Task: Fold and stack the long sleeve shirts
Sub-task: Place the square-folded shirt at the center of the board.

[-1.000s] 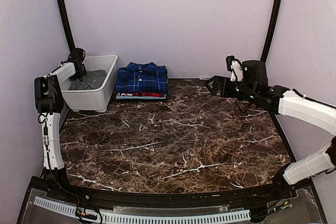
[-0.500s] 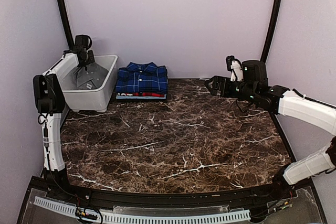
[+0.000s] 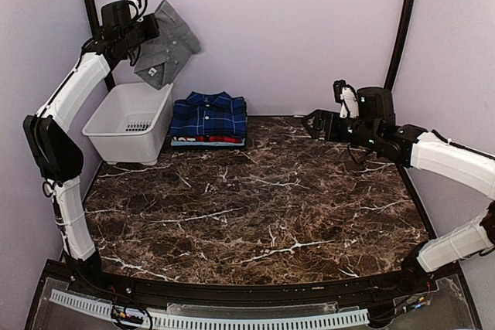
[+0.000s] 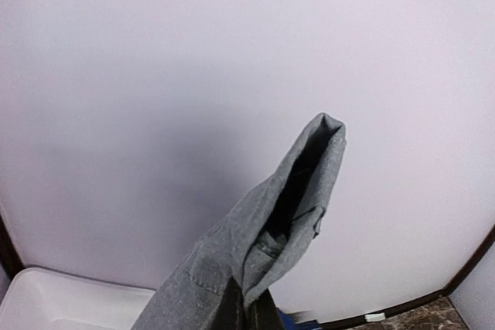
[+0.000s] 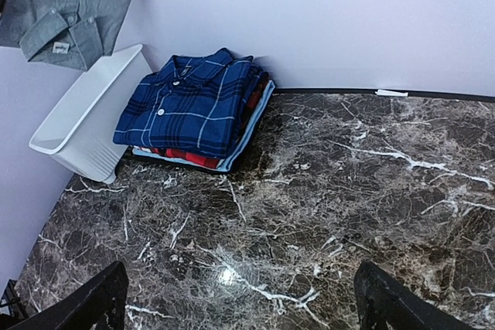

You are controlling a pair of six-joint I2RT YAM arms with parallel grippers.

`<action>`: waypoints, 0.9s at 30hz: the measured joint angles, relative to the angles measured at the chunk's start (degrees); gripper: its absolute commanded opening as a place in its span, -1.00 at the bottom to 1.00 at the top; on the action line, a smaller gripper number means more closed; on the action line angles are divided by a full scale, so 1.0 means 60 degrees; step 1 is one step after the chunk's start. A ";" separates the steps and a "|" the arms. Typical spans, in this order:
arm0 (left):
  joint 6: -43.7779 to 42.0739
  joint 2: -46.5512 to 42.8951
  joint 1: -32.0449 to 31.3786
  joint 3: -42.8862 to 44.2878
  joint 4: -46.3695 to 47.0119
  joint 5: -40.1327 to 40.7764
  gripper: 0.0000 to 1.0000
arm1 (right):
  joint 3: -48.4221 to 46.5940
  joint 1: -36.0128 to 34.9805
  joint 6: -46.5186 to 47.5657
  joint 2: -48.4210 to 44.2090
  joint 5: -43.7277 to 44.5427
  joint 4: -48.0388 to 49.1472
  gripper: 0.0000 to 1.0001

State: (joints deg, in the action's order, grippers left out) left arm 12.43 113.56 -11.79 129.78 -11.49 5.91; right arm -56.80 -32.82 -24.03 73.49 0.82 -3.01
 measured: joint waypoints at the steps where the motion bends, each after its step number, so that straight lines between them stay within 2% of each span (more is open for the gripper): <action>1: 0.0022 -0.0124 -0.0182 0.0026 0.0149 -0.0244 -1.00 | -0.0044 -0.0004 0.0000 0.0000 0.0000 -0.0004 0.97; 9: 0.0729 -0.0495 -0.2233 -0.0153 0.1038 -0.1996 -1.00 | -0.0284 0.0000 0.0036 -0.0255 0.0186 -0.0084 0.97; 17: 0.1690 -0.0627 -0.4306 -0.2175 0.1381 -0.4164 -1.00 | -0.0168 0.0000 0.0251 -0.1770 0.0958 -0.0612 0.97; 24: 0.2393 -0.0612 -0.5144 -0.4335 0.1665 -0.7606 -1.00 | 0.0619 -0.0004 0.0514 -0.3111 0.1155 -0.1071 0.97; 27: 0.2561 -0.0313 -0.5115 -0.4455 0.1581 -0.9041 -1.00 | 0.0998 -0.0004 0.0601 -0.3228 0.1045 -0.1239 0.97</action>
State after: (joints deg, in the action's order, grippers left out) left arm 27.79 111.68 -42.48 103.04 -2.00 -48.34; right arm -50.81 -32.84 -20.43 54.13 7.09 -10.44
